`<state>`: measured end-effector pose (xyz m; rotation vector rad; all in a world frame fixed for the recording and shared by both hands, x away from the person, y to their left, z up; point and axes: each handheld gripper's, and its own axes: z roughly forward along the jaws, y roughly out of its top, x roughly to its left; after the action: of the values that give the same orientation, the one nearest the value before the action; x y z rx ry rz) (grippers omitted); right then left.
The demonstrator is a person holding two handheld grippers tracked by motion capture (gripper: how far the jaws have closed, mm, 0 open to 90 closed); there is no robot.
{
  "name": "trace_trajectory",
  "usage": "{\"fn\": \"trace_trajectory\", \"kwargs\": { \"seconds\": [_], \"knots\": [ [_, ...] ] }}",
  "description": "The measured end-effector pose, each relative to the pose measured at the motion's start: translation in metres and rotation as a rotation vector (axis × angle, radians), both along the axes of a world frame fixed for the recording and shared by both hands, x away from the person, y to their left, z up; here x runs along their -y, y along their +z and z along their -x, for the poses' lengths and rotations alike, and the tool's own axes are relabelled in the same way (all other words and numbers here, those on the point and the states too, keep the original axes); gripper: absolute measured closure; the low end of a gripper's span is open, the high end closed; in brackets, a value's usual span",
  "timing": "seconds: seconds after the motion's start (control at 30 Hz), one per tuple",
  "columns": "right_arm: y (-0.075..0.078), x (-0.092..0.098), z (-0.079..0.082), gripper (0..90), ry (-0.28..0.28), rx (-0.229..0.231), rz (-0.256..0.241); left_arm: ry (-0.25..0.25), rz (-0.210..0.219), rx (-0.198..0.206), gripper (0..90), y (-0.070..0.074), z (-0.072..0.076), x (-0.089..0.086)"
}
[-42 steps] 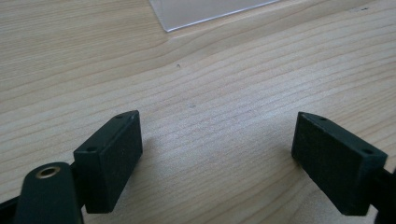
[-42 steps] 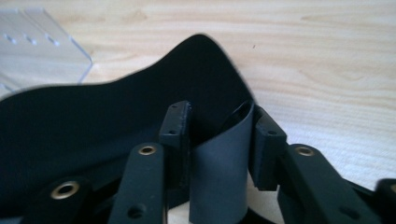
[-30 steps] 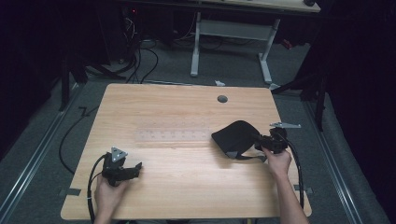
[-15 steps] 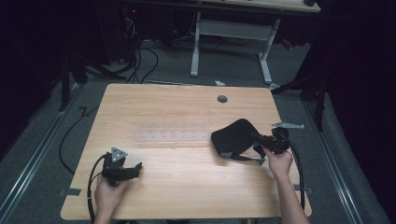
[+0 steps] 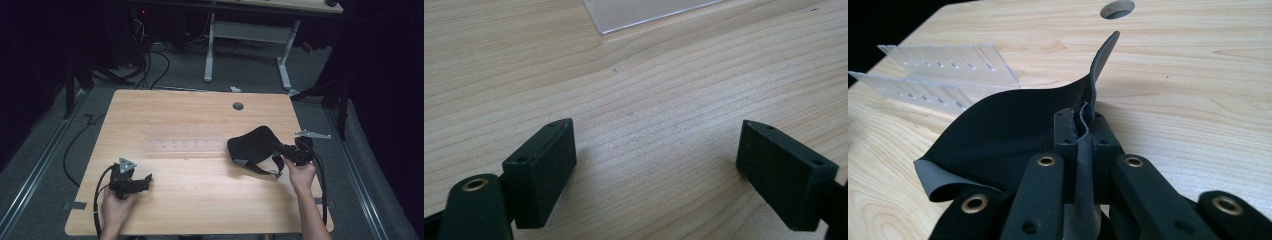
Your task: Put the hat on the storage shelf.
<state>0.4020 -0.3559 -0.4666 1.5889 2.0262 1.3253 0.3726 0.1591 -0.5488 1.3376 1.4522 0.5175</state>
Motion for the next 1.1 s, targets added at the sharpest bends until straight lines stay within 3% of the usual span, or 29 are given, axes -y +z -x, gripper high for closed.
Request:
{"fn": "trace_trajectory", "kwargs": {
  "seconds": [0.23, 0.4, 0.87, 1.03, 1.1],
  "knots": [
    [0.019, -0.001, 0.018, 86.4, 0.009, 0.047, -0.013, 0.001, -0.001, 0.000, 16.6, 0.000, 0.000, 0.000],
    [0.026, -0.001, 0.029, 86.4, 0.006, 0.050, 0.001, 0.023, -0.002, -0.005, 12.9, 0.000, 0.000, -0.001],
    [0.028, 0.001, 0.059, 86.4, -0.019, 0.069, -0.085, -0.038, 0.017, -0.017, 17.2, 0.003, 0.005, -0.008],
    [0.029, -0.005, 0.062, 86.4, -0.007, 0.064, -0.115, -0.071, 0.025, 0.035, 18.4, 0.008, 0.012, -0.004],
    [0.031, -0.009, 0.062, 86.4, 0.001, 0.064, -0.118, -0.099, 0.038, 0.037, 17.9, 0.013, 0.015, -0.002]
  ]
}}
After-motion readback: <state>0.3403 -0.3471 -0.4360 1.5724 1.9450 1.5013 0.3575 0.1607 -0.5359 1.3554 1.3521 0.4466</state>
